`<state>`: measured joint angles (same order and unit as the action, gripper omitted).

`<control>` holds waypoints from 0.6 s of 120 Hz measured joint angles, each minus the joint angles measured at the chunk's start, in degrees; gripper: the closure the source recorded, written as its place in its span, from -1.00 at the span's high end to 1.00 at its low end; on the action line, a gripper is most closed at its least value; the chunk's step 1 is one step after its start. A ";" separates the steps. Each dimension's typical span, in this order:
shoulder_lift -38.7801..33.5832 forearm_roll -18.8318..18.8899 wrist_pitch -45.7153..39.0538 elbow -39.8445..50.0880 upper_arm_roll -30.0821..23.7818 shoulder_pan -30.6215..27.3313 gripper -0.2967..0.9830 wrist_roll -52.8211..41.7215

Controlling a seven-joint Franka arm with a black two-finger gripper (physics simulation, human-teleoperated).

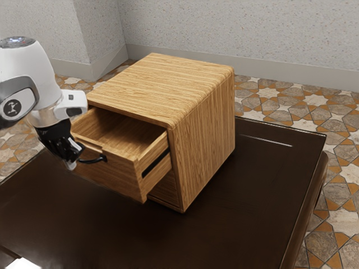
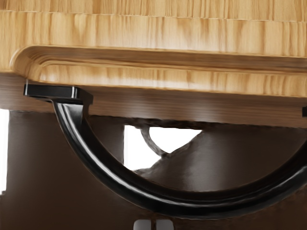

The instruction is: Push the drawer handle with one arm to close the drawer

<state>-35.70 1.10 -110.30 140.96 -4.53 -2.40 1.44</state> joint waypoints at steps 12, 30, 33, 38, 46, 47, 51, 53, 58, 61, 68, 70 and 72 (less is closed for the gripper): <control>3.62 0.17 -0.34 -2.75 -0.04 0.49 -0.69 -0.54; 9.62 0.32 -0.62 -8.10 -0.07 0.76 -0.69 -1.26; 10.49 0.33 -0.65 -8.77 -0.06 0.82 -0.69 -1.38; 11.51 0.35 -0.69 -9.39 -0.05 0.86 -0.69 -1.57; 13.37 0.37 -0.74 -11.01 -0.05 0.91 -0.69 -1.86; 13.65 0.37 -0.75 -11.23 -0.05 0.93 -0.69 -1.89; 14.56 0.38 -0.77 -12.02 -0.08 0.95 -0.69 -2.02; 15.06 0.38 -0.78 -12.50 -0.09 1.01 -0.69 -2.09; 16.25 0.38 -0.80 -13.54 -0.11 1.17 -0.69 -2.24; 17.01 0.39 -0.81 -14.31 -0.11 1.27 -0.69 -2.33; 18.23 0.42 -0.82 -15.54 -0.12 1.56 -0.69 -2.55; 18.53 0.43 -0.83 -15.83 -0.11 1.60 -0.69 -2.61; 18.83 0.44 -0.83 -16.16 -0.09 1.63 -0.69 -2.66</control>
<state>-16.87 1.53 -111.13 124.80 -4.62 -0.77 -1.23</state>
